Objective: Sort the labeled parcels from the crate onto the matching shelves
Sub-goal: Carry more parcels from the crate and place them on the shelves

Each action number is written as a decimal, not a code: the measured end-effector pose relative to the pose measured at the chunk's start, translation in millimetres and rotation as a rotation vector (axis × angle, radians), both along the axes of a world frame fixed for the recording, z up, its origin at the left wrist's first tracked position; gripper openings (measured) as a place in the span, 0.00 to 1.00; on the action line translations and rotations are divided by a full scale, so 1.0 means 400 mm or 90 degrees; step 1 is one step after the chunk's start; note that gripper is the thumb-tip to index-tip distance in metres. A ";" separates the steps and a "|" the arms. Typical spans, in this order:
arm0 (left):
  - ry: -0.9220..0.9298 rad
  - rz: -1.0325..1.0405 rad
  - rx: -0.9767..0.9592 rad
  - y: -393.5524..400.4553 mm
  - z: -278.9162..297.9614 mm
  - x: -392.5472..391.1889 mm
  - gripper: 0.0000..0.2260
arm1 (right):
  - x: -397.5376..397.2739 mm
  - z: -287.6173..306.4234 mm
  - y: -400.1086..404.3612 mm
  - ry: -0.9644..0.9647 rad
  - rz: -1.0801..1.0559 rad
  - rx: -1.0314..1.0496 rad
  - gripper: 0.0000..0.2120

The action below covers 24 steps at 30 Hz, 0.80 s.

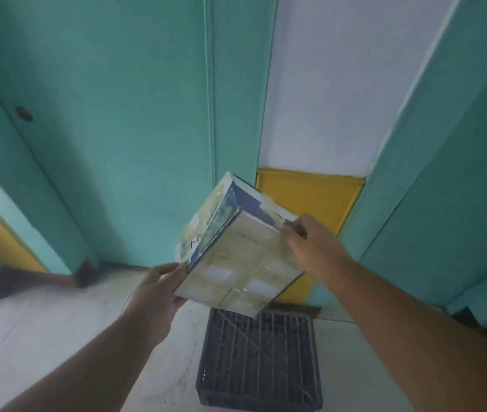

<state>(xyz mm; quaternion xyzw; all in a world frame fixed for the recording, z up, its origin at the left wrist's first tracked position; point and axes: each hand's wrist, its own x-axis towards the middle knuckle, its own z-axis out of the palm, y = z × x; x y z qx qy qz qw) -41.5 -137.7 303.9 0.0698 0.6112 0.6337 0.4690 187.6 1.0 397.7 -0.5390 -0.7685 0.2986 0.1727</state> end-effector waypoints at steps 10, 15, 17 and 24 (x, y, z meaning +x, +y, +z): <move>0.235 -0.200 -0.049 -0.057 0.050 -0.028 0.16 | -0.033 0.025 -0.092 0.028 -0.051 -0.062 0.30; 0.330 -0.239 -0.074 -0.052 0.095 -0.009 0.19 | -0.002 0.015 -0.118 0.165 -0.118 -0.180 0.19; 0.272 -0.220 -0.070 -0.057 0.112 0.010 0.06 | 0.020 -0.004 -0.120 0.196 -0.144 -0.172 0.15; 0.159 -0.248 -0.050 -0.076 0.161 0.141 0.20 | 0.164 -0.033 -0.161 0.241 -0.200 -0.202 0.41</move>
